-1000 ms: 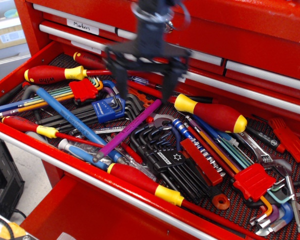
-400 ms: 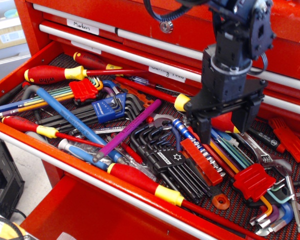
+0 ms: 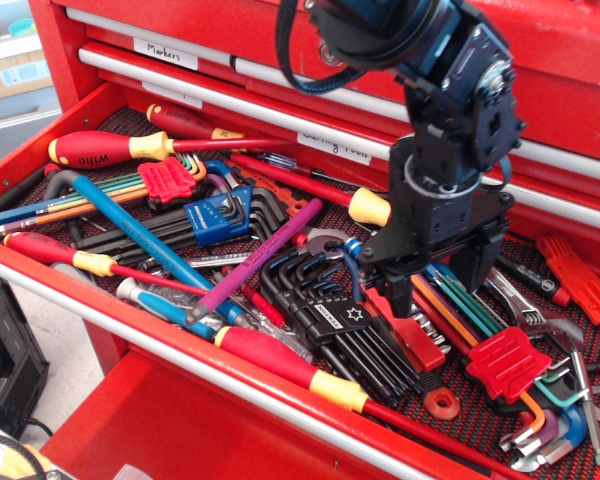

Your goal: Pick up bit holder

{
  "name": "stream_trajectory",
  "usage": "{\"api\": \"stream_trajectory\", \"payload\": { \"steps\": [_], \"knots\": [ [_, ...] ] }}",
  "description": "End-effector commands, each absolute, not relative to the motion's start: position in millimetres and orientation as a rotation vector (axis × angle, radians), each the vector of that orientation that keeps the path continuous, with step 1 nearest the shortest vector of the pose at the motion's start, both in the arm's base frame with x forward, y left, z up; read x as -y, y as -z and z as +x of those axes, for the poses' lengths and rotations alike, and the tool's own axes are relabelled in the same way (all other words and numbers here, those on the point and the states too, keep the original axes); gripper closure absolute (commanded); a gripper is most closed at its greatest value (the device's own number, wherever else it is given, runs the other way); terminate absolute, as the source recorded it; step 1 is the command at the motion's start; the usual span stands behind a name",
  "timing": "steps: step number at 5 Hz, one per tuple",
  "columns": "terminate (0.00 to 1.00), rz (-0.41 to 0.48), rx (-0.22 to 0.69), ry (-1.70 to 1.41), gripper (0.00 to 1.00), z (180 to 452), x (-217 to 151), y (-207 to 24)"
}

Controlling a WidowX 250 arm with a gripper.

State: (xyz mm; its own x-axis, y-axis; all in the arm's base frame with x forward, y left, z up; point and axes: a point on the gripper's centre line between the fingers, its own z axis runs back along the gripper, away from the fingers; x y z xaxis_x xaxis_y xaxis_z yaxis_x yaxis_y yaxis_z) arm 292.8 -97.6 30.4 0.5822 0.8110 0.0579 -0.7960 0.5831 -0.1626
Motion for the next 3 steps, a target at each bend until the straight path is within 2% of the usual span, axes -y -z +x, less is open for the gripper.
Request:
{"api": "stream_trajectory", "payload": {
  "steps": [1,3],
  "knots": [
    [0.0,-0.122,0.166,-0.97,0.0,301,85,-27],
    [0.0,-0.138,0.168,-0.967,0.0,298,82,-12]
  ]
}}
